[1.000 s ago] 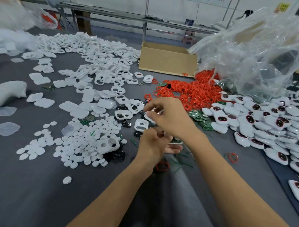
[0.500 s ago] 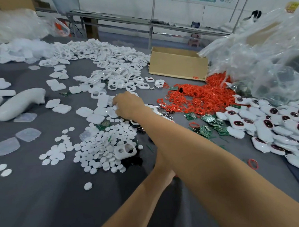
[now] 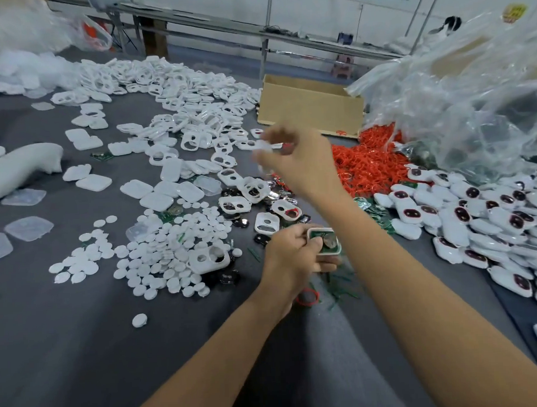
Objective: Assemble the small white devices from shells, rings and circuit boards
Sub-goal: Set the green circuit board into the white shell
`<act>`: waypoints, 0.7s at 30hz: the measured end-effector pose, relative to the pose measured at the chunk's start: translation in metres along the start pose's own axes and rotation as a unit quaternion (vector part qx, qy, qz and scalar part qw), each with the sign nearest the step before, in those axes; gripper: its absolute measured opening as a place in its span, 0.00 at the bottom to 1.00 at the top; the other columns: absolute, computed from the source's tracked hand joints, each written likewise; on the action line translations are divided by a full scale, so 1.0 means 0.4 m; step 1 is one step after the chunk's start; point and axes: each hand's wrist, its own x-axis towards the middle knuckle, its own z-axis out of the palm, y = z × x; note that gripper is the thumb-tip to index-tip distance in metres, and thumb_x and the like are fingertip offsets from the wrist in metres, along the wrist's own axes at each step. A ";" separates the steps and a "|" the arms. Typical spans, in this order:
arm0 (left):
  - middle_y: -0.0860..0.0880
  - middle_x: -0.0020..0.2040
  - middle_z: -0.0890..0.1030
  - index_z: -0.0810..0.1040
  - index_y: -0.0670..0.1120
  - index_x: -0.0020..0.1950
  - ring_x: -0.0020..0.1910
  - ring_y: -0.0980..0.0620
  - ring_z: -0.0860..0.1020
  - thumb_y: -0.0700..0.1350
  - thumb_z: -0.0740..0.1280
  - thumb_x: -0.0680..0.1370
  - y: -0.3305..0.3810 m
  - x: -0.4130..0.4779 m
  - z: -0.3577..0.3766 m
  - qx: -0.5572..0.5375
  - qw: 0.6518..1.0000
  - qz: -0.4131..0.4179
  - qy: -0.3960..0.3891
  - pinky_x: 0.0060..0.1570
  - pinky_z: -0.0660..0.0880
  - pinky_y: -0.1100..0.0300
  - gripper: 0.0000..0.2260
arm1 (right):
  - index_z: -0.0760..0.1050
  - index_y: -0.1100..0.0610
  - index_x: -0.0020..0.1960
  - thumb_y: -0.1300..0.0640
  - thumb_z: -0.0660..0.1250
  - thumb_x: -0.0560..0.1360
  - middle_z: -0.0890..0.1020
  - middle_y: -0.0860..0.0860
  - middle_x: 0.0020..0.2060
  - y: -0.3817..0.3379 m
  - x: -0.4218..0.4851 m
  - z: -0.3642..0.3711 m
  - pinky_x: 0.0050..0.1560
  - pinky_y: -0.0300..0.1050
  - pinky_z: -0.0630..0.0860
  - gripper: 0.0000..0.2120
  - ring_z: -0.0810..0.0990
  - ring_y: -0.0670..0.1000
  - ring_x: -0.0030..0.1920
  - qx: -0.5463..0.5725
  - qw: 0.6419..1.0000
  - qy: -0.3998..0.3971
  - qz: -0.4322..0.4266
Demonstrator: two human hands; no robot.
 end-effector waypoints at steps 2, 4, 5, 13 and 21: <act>0.39 0.43 0.81 0.75 0.36 0.55 0.30 0.50 0.83 0.31 0.57 0.81 -0.003 -0.002 0.001 -0.008 1.000 -0.003 -0.011 0.36 0.82 0.59 0.09 | 0.78 0.52 0.43 0.56 0.76 0.67 0.81 0.46 0.38 0.038 -0.054 -0.091 0.42 0.40 0.75 0.08 0.78 0.45 0.38 0.062 0.994 0.038 0.079; 0.41 0.42 0.83 0.76 0.37 0.54 0.32 0.49 0.84 0.31 0.58 0.81 -0.008 -0.001 0.000 -0.011 1.000 0.003 -0.010 0.36 0.82 0.59 0.08 | 0.77 0.56 0.42 0.62 0.75 0.68 0.80 0.50 0.32 0.083 -0.116 -0.161 0.37 0.45 0.76 0.08 0.78 0.50 0.33 0.136 0.978 0.045 0.153; 0.41 0.41 0.83 0.76 0.37 0.54 0.32 0.48 0.84 0.31 0.59 0.81 -0.008 -0.001 0.001 -0.012 1.000 0.005 -0.009 0.35 0.82 0.60 0.08 | 0.77 0.58 0.42 0.65 0.74 0.69 0.79 0.51 0.29 0.104 -0.147 -0.184 0.34 0.43 0.76 0.07 0.77 0.50 0.30 0.166 0.968 0.047 0.184; 0.46 0.38 0.85 0.80 0.43 0.51 0.34 0.47 0.85 0.32 0.60 0.81 -0.009 0.000 0.003 -0.001 1.000 0.015 0.007 0.34 0.81 0.62 0.10 | 0.81 0.62 0.49 0.68 0.68 0.73 0.84 0.56 0.38 0.150 -0.254 -0.191 0.34 0.35 0.77 0.07 0.81 0.47 0.36 0.289 0.924 0.014 0.251; 0.40 0.41 0.85 0.77 0.38 0.59 0.38 0.46 0.85 0.33 0.57 0.82 -0.021 0.012 -0.006 -0.018 1.000 0.019 0.001 0.37 0.80 0.62 0.11 | 0.81 0.57 0.42 0.66 0.70 0.73 0.83 0.49 0.31 0.156 -0.263 -0.195 0.30 0.30 0.69 0.05 0.76 0.40 0.29 0.231 0.944 0.069 0.224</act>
